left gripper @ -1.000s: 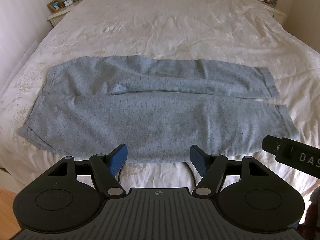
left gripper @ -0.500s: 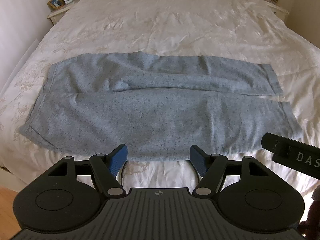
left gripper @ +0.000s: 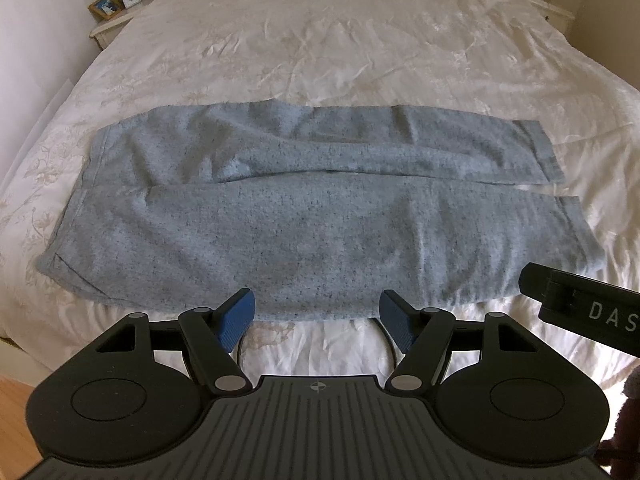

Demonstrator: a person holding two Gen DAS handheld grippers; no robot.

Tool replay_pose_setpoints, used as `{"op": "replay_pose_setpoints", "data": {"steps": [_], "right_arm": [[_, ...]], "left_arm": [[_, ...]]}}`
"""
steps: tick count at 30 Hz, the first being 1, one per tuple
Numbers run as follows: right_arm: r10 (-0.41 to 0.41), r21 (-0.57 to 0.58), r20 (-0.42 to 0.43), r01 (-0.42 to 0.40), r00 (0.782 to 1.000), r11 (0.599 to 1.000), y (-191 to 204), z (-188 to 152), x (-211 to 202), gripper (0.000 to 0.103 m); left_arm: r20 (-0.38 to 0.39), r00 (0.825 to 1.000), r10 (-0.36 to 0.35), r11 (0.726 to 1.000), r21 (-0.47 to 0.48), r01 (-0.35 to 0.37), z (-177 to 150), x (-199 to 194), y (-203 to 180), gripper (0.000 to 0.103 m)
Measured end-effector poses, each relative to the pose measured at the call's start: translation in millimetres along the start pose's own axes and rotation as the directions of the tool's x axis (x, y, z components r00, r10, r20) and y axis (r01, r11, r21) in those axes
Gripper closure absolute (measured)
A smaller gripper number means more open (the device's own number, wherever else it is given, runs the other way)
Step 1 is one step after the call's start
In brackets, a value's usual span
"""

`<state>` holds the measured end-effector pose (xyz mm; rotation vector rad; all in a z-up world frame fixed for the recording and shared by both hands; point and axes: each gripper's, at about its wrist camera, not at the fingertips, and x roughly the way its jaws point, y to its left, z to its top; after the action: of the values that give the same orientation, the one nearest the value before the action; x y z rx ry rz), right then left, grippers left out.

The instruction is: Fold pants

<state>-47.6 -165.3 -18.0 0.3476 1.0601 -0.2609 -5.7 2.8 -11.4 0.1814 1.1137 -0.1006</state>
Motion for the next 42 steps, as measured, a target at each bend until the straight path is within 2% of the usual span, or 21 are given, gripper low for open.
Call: {"op": "replay_pose_setpoints", "data": {"steps": [12,16,21,29,38,42], "right_arm": [[0.024,-0.031,-0.002,-0.024,1.000,0.999,3,0,2,0.001],[0.021,-0.078,-0.045,-0.025,0.999,0.997,10,-2,9,0.001],[0.029,-0.055,-0.092,-0.034,0.995,0.998,18,-4,21,0.001],[-0.037,-0.052,-0.116,0.031,0.993,0.998,36,13,40,0.001],[-0.085,0.020,-0.163,0.089,0.983,0.996,66,38,71,0.001],[-0.112,0.031,-0.151,0.118,0.982,0.993,80,51,87,0.001]], "left_arm": [[-0.033,0.999,0.015,1.000,-0.010,-0.016,-1,6,-1,0.035],[-0.055,0.998,0.033,0.999,-0.022,-0.034,-1,9,4,0.035],[-0.079,0.996,0.047,0.998,-0.040,-0.051,5,16,16,0.035],[-0.107,0.994,0.017,1.000,-0.009,-0.018,29,40,31,0.037],[-0.161,0.986,-0.036,0.999,0.023,0.040,60,76,58,0.038],[-0.177,0.983,-0.048,0.998,0.034,0.054,77,96,75,0.040]]}}
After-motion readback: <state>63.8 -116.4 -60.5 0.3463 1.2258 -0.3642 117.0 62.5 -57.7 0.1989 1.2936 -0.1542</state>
